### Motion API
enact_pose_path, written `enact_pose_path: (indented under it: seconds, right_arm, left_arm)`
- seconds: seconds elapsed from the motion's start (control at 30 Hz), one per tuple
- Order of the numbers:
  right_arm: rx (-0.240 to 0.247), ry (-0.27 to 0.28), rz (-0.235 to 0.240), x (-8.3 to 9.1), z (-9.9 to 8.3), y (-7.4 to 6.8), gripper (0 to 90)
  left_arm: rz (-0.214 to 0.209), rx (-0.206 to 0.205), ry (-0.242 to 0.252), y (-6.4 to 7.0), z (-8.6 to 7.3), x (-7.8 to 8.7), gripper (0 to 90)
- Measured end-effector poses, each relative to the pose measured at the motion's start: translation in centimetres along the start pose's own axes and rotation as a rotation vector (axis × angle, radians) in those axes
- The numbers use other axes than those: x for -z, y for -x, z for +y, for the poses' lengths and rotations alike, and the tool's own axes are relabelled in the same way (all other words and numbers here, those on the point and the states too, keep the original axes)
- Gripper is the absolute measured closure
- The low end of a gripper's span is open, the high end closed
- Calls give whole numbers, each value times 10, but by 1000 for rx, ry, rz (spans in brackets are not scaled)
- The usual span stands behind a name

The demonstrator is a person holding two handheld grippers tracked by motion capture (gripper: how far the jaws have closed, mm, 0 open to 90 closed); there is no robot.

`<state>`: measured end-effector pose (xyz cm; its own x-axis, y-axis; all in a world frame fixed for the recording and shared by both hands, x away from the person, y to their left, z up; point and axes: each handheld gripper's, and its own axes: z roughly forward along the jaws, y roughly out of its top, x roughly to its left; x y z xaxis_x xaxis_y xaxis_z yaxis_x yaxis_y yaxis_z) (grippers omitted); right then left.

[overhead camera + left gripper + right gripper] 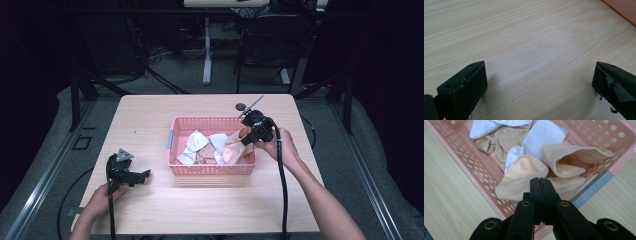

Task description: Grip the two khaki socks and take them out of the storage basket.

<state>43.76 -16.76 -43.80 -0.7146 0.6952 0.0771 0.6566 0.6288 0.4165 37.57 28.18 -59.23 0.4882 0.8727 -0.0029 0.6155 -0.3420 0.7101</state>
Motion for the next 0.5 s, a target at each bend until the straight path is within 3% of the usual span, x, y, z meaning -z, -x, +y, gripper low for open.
enact_pose_path:
  seconds: [0.5]
  right_arm:
    - [21, 53, -5, 28, 6, -1, 892]
  left_arm:
    - [0, 0, 0, 0, 0, 0, 0]
